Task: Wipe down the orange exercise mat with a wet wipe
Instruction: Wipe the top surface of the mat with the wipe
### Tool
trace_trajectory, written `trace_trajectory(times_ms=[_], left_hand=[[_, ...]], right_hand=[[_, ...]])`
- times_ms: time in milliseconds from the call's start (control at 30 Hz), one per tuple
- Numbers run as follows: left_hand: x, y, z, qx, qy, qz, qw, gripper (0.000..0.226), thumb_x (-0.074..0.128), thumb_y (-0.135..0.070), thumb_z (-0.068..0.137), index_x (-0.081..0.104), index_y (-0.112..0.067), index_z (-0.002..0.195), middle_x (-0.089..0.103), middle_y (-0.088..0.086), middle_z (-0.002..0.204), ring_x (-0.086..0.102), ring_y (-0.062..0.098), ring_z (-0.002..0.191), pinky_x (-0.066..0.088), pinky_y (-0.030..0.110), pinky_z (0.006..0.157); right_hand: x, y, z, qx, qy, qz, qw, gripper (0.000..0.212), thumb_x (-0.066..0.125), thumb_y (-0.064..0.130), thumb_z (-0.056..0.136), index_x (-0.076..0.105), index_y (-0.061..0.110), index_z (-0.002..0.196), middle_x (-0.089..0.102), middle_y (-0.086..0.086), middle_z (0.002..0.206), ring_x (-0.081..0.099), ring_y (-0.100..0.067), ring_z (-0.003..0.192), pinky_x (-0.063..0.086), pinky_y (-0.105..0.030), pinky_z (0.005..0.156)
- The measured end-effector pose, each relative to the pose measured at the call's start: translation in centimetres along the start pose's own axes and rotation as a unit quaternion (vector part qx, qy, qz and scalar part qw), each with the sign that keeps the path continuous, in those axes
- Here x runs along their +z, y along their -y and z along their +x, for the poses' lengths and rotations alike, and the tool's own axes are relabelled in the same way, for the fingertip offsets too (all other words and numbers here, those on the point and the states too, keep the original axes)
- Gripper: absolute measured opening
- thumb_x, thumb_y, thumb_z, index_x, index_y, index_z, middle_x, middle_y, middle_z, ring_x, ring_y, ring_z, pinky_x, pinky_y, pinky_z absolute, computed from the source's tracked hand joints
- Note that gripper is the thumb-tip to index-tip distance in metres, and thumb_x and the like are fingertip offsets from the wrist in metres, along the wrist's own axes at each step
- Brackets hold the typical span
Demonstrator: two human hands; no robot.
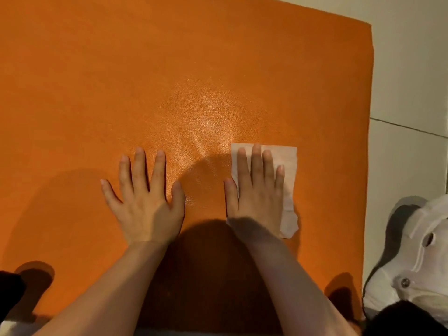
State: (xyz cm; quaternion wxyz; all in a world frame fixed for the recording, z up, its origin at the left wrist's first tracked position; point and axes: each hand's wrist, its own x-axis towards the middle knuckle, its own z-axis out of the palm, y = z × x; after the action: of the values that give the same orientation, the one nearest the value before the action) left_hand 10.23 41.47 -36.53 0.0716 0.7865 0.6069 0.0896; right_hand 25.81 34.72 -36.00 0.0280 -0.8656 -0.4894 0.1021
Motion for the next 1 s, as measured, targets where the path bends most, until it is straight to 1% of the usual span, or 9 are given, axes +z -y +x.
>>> trace_trajectory(times_ms=[133,267,333,433,567,667,800,933,1000], left_hand=[[0.1,-0.1,0.1,0.006,-0.018,0.006,1.000,0.056,0.038,-0.044,0.096,0.042,-0.023,0.148,0.034,0.013,0.157,0.026,0.035,0.147,0.011,0.065,0.113],[0.1,-0.1,0.1,-0.002,0.003,0.003,1.000,0.059,0.037,-0.045,0.094,0.039,-0.025,0.149,0.031,0.012,0.158,0.023,0.034,0.148,0.008,0.064,0.114],[-0.1,-0.2,0.2,-0.003,0.010,0.008,1.000,0.060,0.036,-0.045,0.094,0.038,-0.024,0.150,0.031,0.012,0.159,0.022,0.034,0.148,0.008,0.064,0.114],[-0.2,-0.3,0.4,-0.003,0.012,0.007,1.000,0.060,0.036,-0.045,0.093,0.038,-0.024,0.150,0.031,0.012,0.158,0.022,0.034,0.148,0.008,0.064,0.114],[-0.3,-0.2,0.3,-0.010,0.014,0.008,1.000,0.060,0.036,-0.046,0.093,0.038,-0.024,0.149,0.033,0.013,0.157,0.023,0.035,0.147,0.010,0.066,0.113],[-0.3,-0.3,0.3,-0.010,0.015,0.013,1.000,0.059,0.037,-0.045,0.093,0.039,-0.023,0.148,0.034,0.013,0.157,0.024,0.035,0.147,0.011,0.066,0.113],[-0.4,-0.5,0.3,-0.017,0.023,0.012,1.000,0.059,0.037,-0.045,0.093,0.042,-0.023,0.148,0.034,0.012,0.157,0.023,0.033,0.147,0.010,0.065,0.114],[-0.5,-0.6,0.4,-0.028,0.031,0.020,0.999,0.060,0.037,-0.046,0.091,0.043,-0.023,0.146,0.034,0.012,0.157,0.023,0.032,0.147,0.009,0.063,0.115],[-0.5,-0.8,0.4,-0.031,0.028,0.018,0.999,0.060,0.038,-0.045,0.090,0.044,-0.023,0.145,0.036,0.013,0.155,0.025,0.033,0.146,0.010,0.063,0.114]], right_hand=[[0.3,-0.2,0.2,-0.007,-0.027,-0.009,1.000,0.062,0.023,0.045,0.100,0.027,0.014,0.153,0.022,-0.013,0.161,0.013,-0.026,0.148,0.004,-0.045,0.118],[0.2,-1.4,0.1,-0.093,-0.031,-0.013,0.995,0.063,0.029,0.043,0.099,0.027,0.010,0.152,0.023,-0.018,0.159,0.015,-0.031,0.148,0.007,-0.050,0.118],[0.1,-1.8,0.2,-0.105,-0.038,-0.010,0.994,0.062,0.030,0.042,0.099,0.028,0.011,0.152,0.023,-0.019,0.159,0.016,-0.032,0.148,0.009,-0.052,0.118],[0.0,-1.4,0.4,-0.092,-0.036,-0.007,0.995,0.062,0.032,0.042,0.099,0.030,0.011,0.152,0.022,-0.018,0.160,0.016,-0.032,0.149,0.009,-0.052,0.119],[-0.8,-3.2,1.8,-0.133,-0.005,0.004,0.991,0.061,0.029,0.048,0.100,0.028,0.018,0.153,0.024,-0.010,0.160,0.016,-0.025,0.149,0.006,-0.044,0.120],[-2.6,-7.3,5.4,-0.053,0.001,0.022,0.998,0.064,0.017,0.055,0.100,0.019,0.024,0.156,0.010,-0.004,0.164,0.004,-0.020,0.151,-0.004,-0.041,0.120],[-4.8,-13.3,11.1,0.084,-0.011,-0.002,0.996,0.070,0.014,0.059,0.098,0.010,0.022,0.157,0.001,-0.007,0.165,-0.001,-0.022,0.152,-0.001,-0.046,0.122],[-4.8,-13.0,13.4,0.160,-0.042,0.016,0.986,0.064,0.019,0.049,0.103,0.010,0.017,0.158,0.002,-0.011,0.165,-0.001,-0.025,0.152,-0.003,-0.048,0.121],[-4.5,-10.7,13.6,0.149,-0.030,0.019,0.988,0.062,0.018,0.045,0.104,0.007,0.015,0.157,-0.001,-0.012,0.165,-0.004,-0.027,0.151,-0.007,-0.048,0.120]])
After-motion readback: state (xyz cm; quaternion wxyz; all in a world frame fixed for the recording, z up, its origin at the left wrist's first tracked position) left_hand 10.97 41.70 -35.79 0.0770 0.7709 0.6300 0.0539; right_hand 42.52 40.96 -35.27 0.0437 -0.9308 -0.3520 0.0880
